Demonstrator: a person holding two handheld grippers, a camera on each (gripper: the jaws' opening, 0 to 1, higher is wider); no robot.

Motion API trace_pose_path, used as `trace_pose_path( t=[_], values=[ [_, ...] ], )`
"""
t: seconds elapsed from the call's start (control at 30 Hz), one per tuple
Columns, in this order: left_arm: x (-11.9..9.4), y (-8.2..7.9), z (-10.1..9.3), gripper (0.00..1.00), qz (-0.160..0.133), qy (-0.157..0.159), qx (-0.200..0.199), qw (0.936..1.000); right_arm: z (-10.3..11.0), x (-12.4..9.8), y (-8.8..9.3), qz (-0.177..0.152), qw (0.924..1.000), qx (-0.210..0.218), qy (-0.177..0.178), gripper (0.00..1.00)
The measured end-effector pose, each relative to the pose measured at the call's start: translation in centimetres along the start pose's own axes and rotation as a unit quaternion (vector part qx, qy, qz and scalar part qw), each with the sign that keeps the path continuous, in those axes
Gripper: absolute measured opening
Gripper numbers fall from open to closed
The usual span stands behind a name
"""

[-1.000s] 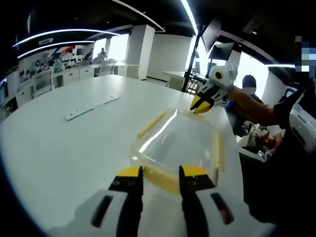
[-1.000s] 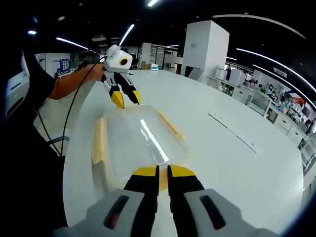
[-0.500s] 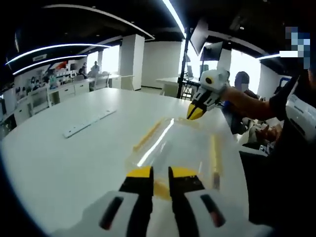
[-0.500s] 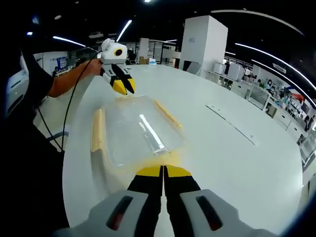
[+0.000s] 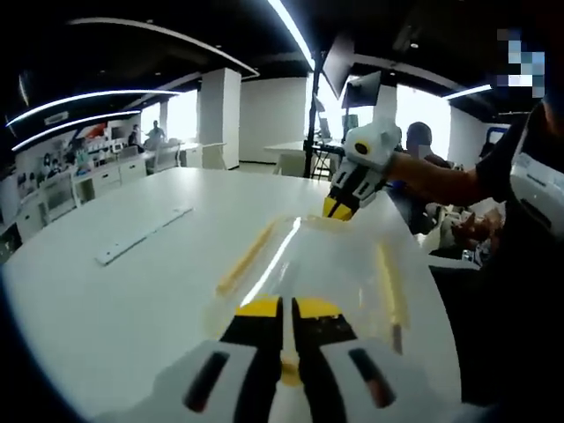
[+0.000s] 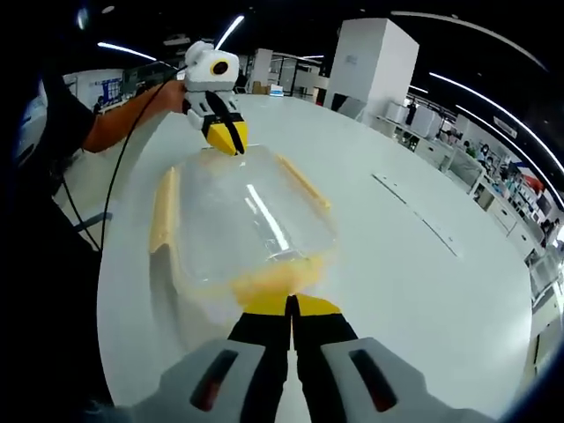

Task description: Snap each plastic latch of the storage box into its locked position after aligning the lid with the box until every specified latch is closed and the lid sits flush.

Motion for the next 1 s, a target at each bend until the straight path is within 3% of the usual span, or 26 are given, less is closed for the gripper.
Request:
trace_pose_path(
  t=[0.13,0.3,0.4,0.6,0.8,0.83,0.87,0.97,1.0],
  values=[
    [0.3,0.0,-0.5,0.05,-0.008,0.007,0.015,0.9998,0.0,0.0,-0.2,0.012,0.9998,-0.012,0.004,0.00],
    [1.3,-0.2,-1.1,0.02,-0.018,0.025,0.003,0.9995,0.0,-0.2,-0.4,0.022,0.9996,-0.019,0.006,0.00],
    [2.3,-0.6,-2.0,0.00,-0.020,0.037,0.011,0.9991,-0.5,-1.2,-2.0,-0.016,0.9980,-0.045,0.042,0.00],
    [2.9,-0.7,-2.1,0.00,-0.022,0.041,0.010,0.9989,0.6,-0.9,-3.8,-0.053,0.9953,-0.077,0.026,0.00],
    [3.0,-0.7,-2.3,0.00,-0.025,0.037,0.010,0.9990,0.7,0.4,-3.6,-0.044,0.9959,-0.078,0.015,0.00],
    [3.0,-0.7,-2.4,0.00,-0.024,0.036,0.013,0.9990,0.7,0.6,-3.8,-0.062,0.9951,-0.075,0.016,0.00],
    [3.0,-0.7,-2.4,0.00,-0.025,0.036,0.013,0.9990,0.7,0.5,-3.5,-0.049,0.9959,-0.074,0.014,0.00],
    [3.1,-0.7,-2.4,0.00,-0.027,0.034,0.011,0.9990,0.8,0.6,-3.5,-0.065,0.9966,-0.041,0.030,0.00],
    [3.2,-0.7,-2.4,0.00,-0.030,0.034,0.007,0.9989,1.3,0.6,-3.4,-0.078,0.9967,-0.024,0.002,0.00]
  ],
)
Point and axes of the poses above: the point that each gripper's makers call its tool centre point, and the gripper's own axes: x roughly forward along the fingers, z roughly to its left, y roughly out of its underside, the point moved 8 cm from there along -x, roughly backward along the fingers, and after that the axes turned 9 degrees about -y, right-handed, at the moved point
